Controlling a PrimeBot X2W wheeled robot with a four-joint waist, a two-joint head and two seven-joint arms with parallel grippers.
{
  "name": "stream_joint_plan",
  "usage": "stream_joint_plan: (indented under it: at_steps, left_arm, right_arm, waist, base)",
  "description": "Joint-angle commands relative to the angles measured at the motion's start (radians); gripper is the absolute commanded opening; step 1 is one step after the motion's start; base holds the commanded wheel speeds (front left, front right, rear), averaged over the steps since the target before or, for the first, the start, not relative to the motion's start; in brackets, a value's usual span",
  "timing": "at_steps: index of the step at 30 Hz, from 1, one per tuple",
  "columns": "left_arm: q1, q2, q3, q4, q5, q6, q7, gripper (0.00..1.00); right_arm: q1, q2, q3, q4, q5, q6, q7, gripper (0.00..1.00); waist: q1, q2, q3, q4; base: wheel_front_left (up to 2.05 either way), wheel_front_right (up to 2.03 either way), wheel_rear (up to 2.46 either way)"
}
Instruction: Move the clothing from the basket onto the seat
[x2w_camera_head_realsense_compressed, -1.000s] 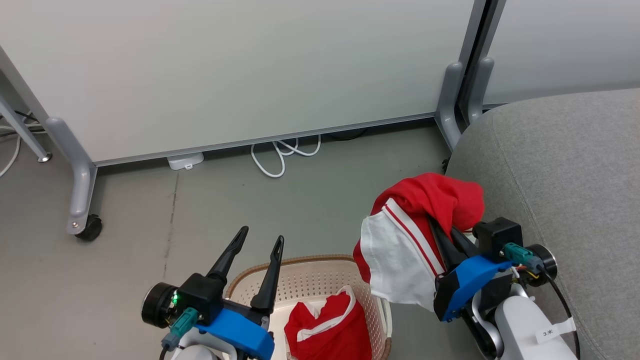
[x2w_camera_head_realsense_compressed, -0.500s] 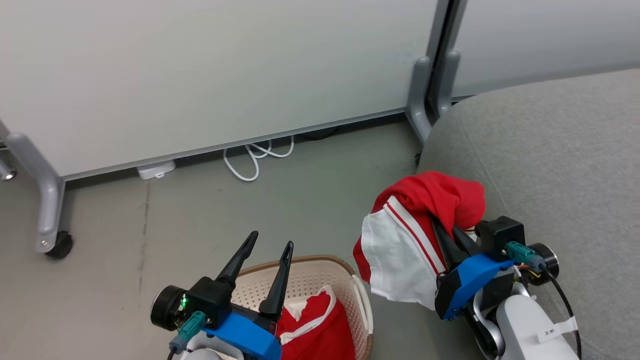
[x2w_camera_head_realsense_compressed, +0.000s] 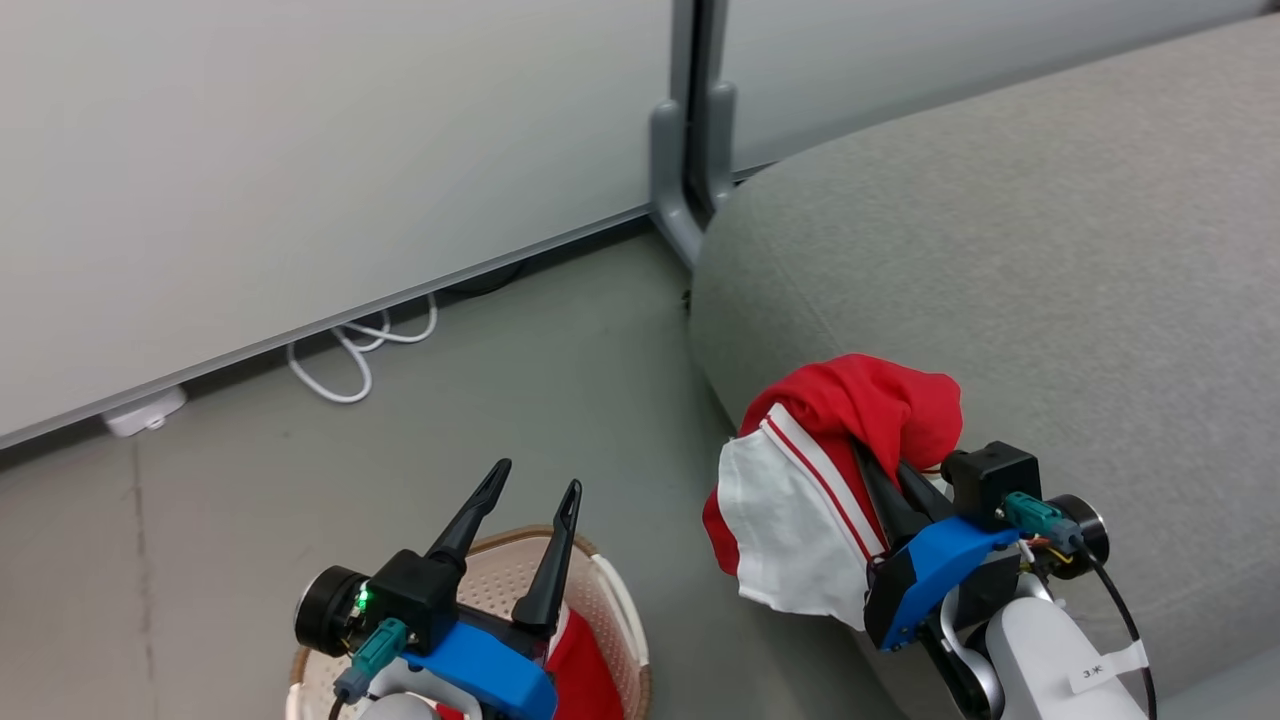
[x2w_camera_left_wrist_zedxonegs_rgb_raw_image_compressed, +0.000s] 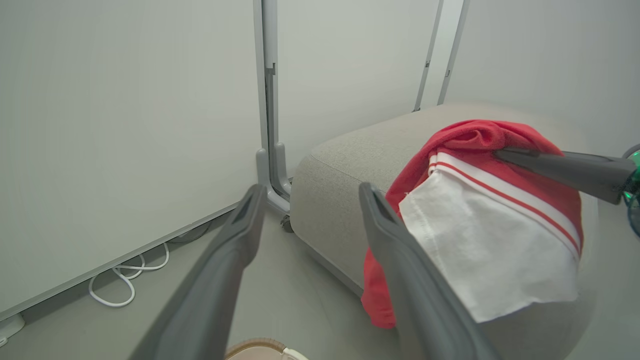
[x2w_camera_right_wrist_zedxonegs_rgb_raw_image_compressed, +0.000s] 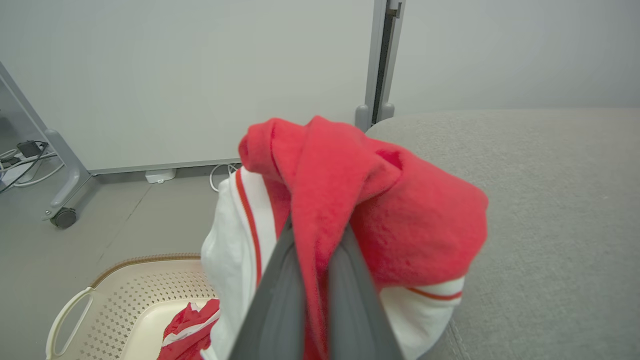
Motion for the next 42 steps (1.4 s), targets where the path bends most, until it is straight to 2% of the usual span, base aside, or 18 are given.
stream_joint_plan:
  at_steps: [1,12,18,34,42]
  left_arm:
    - [-0.008,0.005,-0.003,0.001,-0.003,-0.007,-0.003,1.00]
    - [-0.014,0.012,-0.006,0.004,-0.005,-0.007,-0.003,1.00]
    - [-0.020,0.012,-0.013,0.006,-0.008,-0.007,-0.003,1.00]
    - [-0.054,0.028,-0.041,0.012,-0.012,-0.007,-0.003,1.00]
    - [-0.099,0.046,-0.065,0.005,0.000,-0.007,-0.003,1.00]
  right_arm:
    - [0.011,-0.003,-0.001,0.001,0.006,0.000,-0.009,0.00]
    - [0.012,-0.003,0.002,0.011,0.020,0.000,-0.021,0.00]
    - [0.013,-0.002,0.005,0.014,0.022,0.000,-0.027,0.00]
    - [-0.015,-0.002,-0.015,0.019,0.028,0.000,-0.034,0.00]
    - [-0.113,-0.022,-0.070,0.030,-0.021,0.000,-0.009,0.00]
  waist:
    - [0.0000,0.0000,0.003,-0.048]
    - [0.0000,0.0000,0.015,-0.181]
    - [0.0000,0.0000,0.022,-0.228]
    - [0.0000,0.0000,0.058,-0.229]
    - [0.0000,0.0000,0.128,-0.182]
  base:
    - [0.00,0.00,0.00]
    - [0.00,0.00,0.00]
    - [0.00,0.00,0.00]
    - [0.00,0.00,0.00]
    - [0.00,0.00,0.00]
